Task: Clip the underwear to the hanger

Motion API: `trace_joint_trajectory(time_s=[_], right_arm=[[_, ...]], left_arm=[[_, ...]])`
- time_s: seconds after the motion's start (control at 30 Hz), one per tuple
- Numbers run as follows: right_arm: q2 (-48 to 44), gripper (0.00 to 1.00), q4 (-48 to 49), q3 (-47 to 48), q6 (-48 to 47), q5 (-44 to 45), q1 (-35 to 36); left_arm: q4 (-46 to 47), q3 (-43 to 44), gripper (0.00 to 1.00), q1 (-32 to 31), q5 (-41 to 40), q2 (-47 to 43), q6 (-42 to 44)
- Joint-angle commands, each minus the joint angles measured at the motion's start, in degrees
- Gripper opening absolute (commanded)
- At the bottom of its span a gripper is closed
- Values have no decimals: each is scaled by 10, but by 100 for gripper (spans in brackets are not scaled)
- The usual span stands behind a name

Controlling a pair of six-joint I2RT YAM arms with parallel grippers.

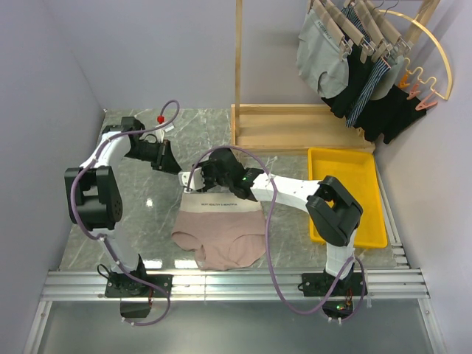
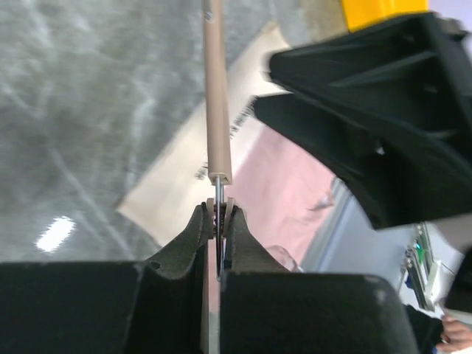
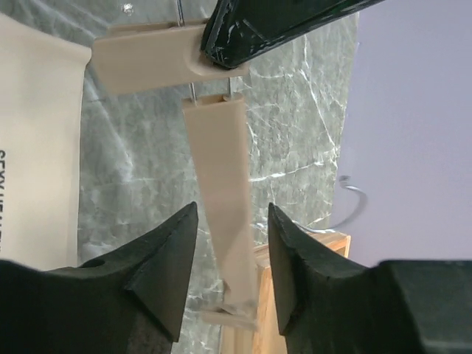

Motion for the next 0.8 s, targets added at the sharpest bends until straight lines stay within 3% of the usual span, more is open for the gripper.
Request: trace_joint_trajectory(time_s=[0.0,0.17,0.4,0.67,0.77], right_arm=[[-20,51,17,21,47,9,2],[-38,50,-63,50,107,-7,0],[0,40,-237,143,344,-96,-1],[50,34,-222,159,706,-16,-2],[63,34,-219,157,783,-15,-2]], left_arm=[[47,26,0,7,-10,22,-16],[67,33,0,9,-15,49,-26],[80,37,0,9,-23,79,-26],[120,20,0,14,-27,82,-51],[124,19,0,14,-25,85,-55]])
